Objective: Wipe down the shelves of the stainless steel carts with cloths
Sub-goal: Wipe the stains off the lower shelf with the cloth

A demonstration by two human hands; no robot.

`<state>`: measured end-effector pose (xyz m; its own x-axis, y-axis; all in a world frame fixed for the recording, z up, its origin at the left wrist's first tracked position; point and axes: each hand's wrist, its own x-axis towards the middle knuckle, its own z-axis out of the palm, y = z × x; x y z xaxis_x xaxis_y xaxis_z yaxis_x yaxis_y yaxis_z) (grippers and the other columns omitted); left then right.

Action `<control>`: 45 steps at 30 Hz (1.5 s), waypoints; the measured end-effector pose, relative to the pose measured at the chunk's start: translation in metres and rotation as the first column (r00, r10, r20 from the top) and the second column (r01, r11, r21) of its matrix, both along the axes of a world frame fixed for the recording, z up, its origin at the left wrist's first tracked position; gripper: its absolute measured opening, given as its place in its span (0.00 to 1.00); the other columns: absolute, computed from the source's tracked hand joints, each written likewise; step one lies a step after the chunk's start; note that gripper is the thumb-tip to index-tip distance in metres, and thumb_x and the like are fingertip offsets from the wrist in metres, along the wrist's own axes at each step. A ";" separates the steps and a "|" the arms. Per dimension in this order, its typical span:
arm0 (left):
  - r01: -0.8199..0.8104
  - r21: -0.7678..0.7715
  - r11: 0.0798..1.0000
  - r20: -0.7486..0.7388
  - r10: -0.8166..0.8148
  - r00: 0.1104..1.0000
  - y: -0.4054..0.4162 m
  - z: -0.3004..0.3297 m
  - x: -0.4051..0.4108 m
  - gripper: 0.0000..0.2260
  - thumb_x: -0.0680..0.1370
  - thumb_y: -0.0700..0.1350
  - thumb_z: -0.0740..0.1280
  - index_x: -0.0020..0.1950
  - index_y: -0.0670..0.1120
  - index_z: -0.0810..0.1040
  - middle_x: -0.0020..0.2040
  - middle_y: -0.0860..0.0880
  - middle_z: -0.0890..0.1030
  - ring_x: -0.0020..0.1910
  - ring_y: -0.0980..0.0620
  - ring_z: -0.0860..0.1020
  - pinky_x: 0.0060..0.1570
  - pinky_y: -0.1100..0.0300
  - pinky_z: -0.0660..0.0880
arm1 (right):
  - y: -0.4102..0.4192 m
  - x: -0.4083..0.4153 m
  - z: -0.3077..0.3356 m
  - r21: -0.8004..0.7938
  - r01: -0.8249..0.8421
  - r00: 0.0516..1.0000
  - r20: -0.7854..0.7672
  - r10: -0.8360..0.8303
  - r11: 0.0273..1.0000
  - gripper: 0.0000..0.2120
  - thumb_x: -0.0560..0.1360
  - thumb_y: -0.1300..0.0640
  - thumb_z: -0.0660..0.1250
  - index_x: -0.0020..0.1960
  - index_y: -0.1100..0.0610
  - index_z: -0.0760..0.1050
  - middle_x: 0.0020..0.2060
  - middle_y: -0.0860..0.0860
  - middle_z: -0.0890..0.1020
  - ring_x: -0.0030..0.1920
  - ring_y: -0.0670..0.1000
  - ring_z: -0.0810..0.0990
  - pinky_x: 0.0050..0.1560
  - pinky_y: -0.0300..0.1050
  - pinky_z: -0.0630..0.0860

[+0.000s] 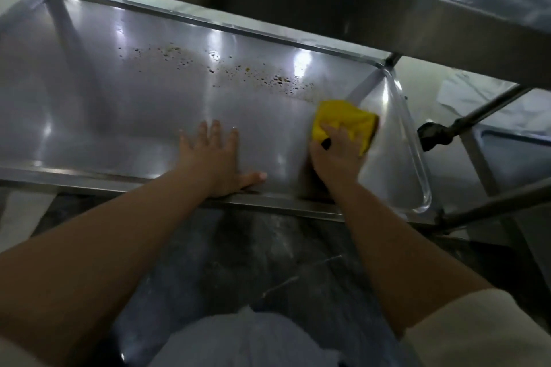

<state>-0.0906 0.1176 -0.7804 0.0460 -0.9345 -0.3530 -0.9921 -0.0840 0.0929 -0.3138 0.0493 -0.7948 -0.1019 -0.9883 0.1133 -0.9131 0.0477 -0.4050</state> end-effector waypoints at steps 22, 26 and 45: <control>0.010 -0.040 0.999 0.011 -0.010 1.000 -0.014 -0.017 -0.011 0.62 0.51 0.87 0.38 0.77 0.53 0.35 0.79 0.46 0.35 0.77 0.42 0.37 0.70 0.30 0.43 | 0.007 -0.099 0.014 0.046 0.062 0.995 0.076 -0.065 0.997 0.23 0.75 0.51 0.64 0.71 0.47 0.67 0.75 0.53 0.61 0.76 0.60 0.48 0.72 0.65 0.51; 0.147 -0.051 0.988 -0.047 -0.149 0.988 -0.009 -0.010 0.013 0.55 0.58 0.84 0.42 0.79 0.54 0.39 0.80 0.48 0.39 0.78 0.45 0.40 0.73 0.37 0.43 | 0.045 -0.054 0.015 -0.015 -0.120 0.983 0.140 0.121 0.993 0.20 0.74 0.57 0.67 0.66 0.51 0.73 0.71 0.55 0.68 0.75 0.60 0.55 0.72 0.60 0.57; -0.150 -0.082 0.985 -0.485 0.092 0.869 0.159 0.102 0.216 0.42 0.74 0.59 0.69 0.79 0.47 0.51 0.76 0.46 0.63 0.73 0.46 0.65 0.68 0.55 0.64 | 0.132 0.219 0.169 0.364 -0.654 0.711 0.596 0.374 0.663 0.15 0.77 0.66 0.60 0.57 0.52 0.79 0.55 0.52 0.81 0.54 0.50 0.79 0.52 0.44 0.76</control>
